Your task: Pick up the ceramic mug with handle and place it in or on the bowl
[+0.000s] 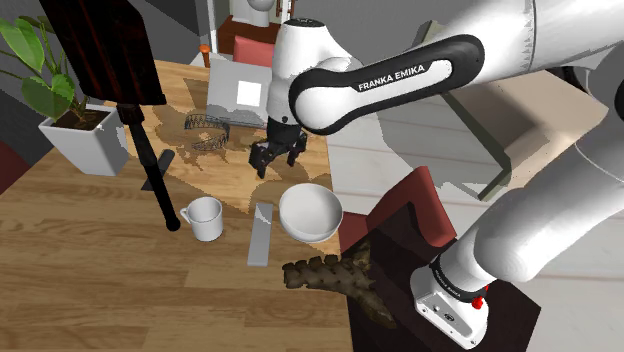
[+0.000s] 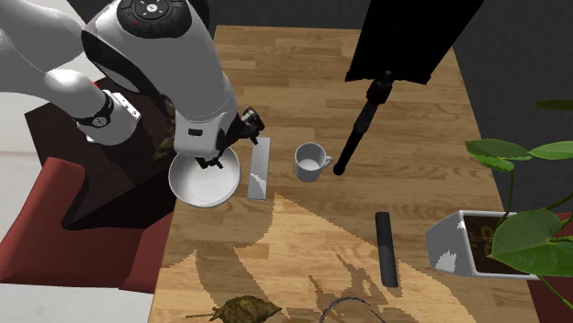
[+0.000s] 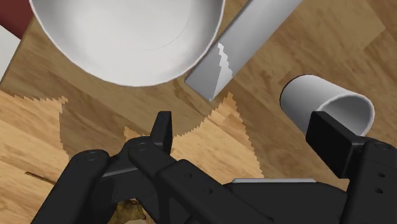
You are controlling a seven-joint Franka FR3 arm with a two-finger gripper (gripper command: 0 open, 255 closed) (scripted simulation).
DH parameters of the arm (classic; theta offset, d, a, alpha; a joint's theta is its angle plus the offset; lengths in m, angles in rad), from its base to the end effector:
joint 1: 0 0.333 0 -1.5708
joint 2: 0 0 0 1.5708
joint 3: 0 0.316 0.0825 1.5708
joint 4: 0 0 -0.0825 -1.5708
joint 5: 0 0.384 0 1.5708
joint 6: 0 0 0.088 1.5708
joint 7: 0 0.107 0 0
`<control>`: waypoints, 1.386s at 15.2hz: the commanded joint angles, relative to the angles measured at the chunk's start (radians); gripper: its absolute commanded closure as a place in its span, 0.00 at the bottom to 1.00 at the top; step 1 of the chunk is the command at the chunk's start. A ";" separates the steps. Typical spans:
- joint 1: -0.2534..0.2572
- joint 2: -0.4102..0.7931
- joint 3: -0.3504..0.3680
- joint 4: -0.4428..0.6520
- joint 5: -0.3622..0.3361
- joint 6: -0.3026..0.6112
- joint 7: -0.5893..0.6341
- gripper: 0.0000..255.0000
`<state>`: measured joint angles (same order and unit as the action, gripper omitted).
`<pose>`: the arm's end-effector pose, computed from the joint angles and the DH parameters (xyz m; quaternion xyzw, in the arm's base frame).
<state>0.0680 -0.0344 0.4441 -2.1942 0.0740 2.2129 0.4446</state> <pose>0.4608 0.2629 0.4030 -0.9994 -0.0124 -0.0117 0.0317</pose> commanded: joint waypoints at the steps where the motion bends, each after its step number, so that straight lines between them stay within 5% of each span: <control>1: 0.011 0.088 0.016 0.047 -0.046 0.032 0.049 0.00; 13: 0.189 0.565 -0.017 0.443 -0.284 0.057 0.262 0.00; 21: 0.209 0.631 -0.039 0.437 -0.314 0.126 0.280 0.00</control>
<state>0.2744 0.5882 0.4076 -1.7585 -0.2364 2.3316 0.7221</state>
